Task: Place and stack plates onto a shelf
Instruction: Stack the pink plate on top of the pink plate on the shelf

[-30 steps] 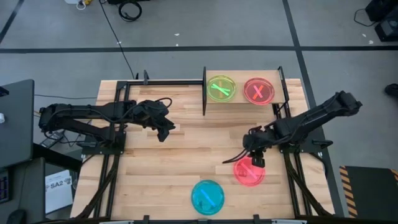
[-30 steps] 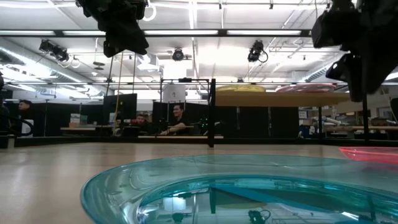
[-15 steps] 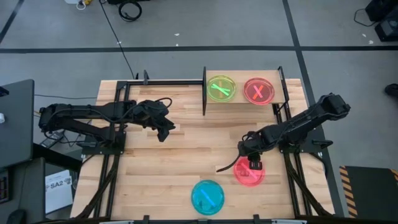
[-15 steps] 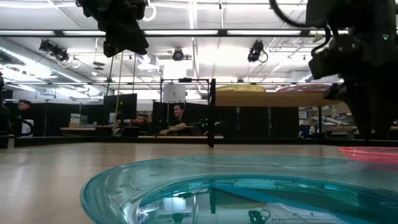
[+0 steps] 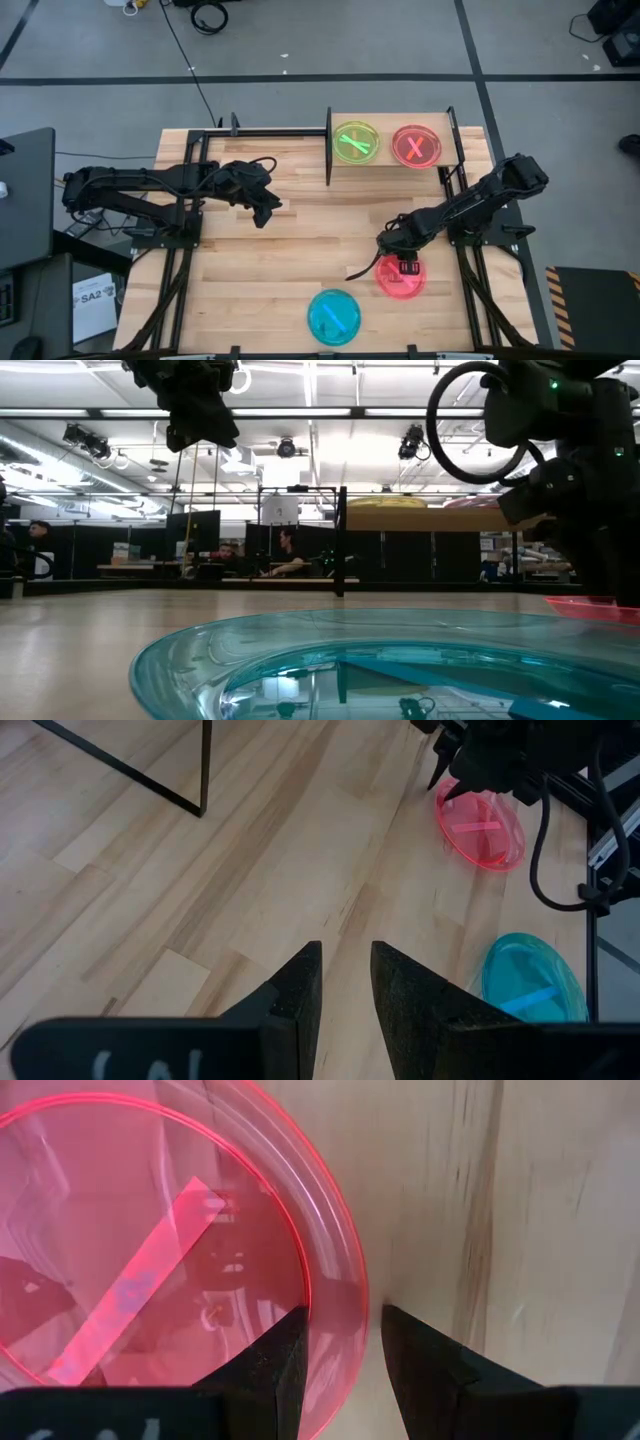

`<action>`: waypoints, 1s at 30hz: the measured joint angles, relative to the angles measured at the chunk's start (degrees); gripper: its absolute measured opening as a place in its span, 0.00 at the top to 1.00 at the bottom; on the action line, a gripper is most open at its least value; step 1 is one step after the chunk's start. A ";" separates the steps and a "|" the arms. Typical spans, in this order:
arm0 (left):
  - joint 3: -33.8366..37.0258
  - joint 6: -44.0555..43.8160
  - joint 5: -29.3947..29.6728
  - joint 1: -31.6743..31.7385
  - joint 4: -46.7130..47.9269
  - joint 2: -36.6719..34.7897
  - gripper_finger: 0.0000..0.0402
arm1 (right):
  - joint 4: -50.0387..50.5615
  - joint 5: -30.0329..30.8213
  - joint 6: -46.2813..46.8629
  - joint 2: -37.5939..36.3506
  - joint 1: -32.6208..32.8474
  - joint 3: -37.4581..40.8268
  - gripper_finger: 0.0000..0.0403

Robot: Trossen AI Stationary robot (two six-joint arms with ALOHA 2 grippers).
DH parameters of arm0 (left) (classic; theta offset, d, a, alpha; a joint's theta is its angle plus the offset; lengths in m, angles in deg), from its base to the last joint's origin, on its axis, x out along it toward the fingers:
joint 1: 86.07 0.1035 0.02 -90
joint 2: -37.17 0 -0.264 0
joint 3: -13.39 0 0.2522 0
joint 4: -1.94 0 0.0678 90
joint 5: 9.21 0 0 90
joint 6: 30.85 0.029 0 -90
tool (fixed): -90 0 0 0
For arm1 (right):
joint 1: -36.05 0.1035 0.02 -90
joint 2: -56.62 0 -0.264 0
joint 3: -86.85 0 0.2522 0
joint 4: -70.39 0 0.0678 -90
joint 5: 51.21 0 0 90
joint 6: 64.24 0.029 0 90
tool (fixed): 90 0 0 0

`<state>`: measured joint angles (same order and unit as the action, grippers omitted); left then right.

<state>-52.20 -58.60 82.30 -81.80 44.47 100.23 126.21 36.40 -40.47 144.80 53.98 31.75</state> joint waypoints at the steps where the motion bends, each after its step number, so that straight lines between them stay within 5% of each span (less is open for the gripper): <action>1: 0.00 0.01 0.01 0.00 -0.01 0.00 0.76 | 0.02 0.02 0.00 0.02 0.00 0.00 0.66; 22: 0.00 0.02 0.01 0.00 -0.02 0.00 0.76 | 0.11 -0.20 0.02 -2.22 0.04 0.26 0.94; 30: 0.00 0.00 0.01 -0.01 -0.01 0.00 0.76 | 0.24 -0.24 0.04 -2.25 0.03 0.22 0.98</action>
<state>-52.20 -58.59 82.31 -81.81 44.46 100.23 126.45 36.16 -40.42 142.55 54.02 31.97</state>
